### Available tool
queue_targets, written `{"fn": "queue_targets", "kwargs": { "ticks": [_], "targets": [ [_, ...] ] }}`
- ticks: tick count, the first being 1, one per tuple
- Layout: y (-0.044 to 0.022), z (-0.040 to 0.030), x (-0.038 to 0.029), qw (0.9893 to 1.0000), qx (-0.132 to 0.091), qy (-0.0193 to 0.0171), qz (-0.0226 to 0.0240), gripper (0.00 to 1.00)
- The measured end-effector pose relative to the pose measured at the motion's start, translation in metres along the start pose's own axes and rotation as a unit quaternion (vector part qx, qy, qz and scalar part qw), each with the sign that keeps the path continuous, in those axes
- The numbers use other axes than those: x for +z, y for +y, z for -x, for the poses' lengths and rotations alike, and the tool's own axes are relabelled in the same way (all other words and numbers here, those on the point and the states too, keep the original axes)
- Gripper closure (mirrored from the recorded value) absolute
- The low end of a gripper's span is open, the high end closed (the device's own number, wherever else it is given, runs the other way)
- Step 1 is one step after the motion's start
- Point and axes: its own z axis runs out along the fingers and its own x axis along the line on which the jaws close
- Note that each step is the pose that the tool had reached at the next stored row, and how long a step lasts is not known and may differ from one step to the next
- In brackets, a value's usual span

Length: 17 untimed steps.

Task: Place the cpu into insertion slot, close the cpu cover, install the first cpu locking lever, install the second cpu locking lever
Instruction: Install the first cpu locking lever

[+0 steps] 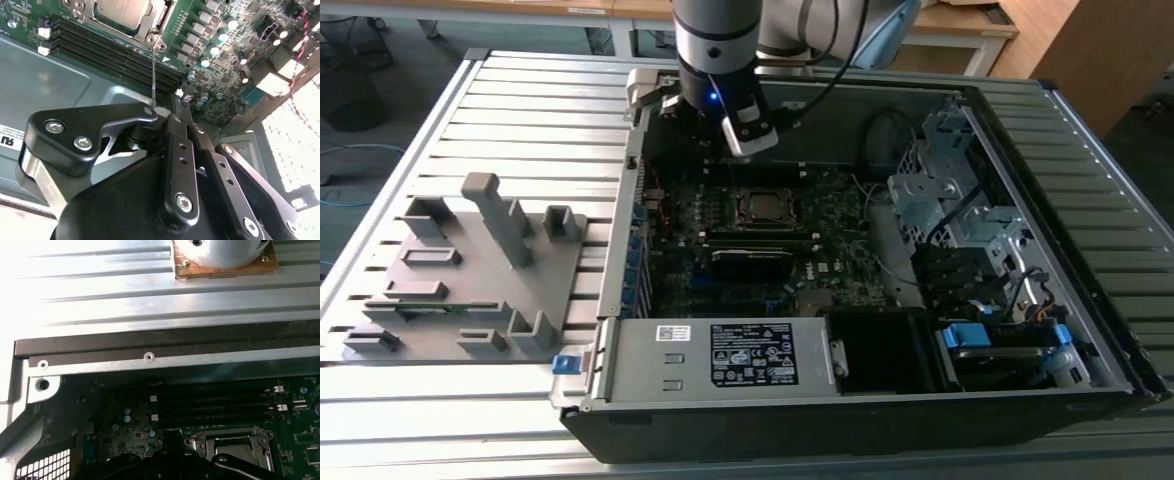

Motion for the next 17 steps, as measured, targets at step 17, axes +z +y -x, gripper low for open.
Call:
{"fn": "queue_targets", "kwargs": {
  "ticks": [17],
  "targets": [
    [0.0014, 0.0249, 0.0034, 1.0000, 0.000, 0.0005, 0.0022, 0.90]
  ]
}}
